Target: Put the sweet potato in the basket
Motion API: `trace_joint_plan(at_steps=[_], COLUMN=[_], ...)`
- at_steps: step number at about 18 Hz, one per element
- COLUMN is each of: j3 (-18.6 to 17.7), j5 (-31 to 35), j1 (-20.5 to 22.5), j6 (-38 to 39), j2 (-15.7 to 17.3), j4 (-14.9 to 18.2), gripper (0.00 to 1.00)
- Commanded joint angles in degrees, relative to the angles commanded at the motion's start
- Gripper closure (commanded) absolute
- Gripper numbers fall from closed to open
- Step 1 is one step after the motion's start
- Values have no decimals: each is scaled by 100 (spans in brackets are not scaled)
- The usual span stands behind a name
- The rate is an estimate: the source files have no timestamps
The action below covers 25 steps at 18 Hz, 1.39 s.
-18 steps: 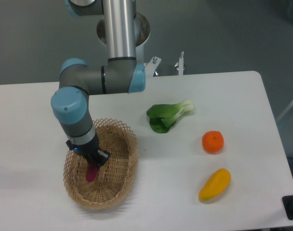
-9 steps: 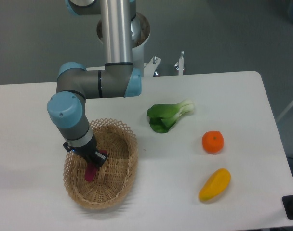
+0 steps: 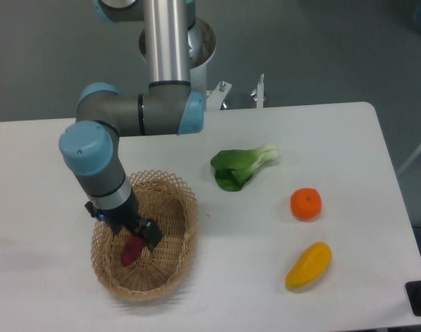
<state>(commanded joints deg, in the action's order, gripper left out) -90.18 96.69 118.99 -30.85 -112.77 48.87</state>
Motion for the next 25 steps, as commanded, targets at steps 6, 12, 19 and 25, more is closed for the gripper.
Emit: trace_joint_plan(at_steps=[6, 12, 19, 25], j3=[316, 334, 273, 229], j5=[-1, -27, -150, -159], j1=[686, 1477, 2119, 2339], j6=[-623, -1711, -3716, -3868], j2=[352, 774, 976, 1020], j4=[53, 957, 1494, 1494], gripper=[0, 0, 0, 0])
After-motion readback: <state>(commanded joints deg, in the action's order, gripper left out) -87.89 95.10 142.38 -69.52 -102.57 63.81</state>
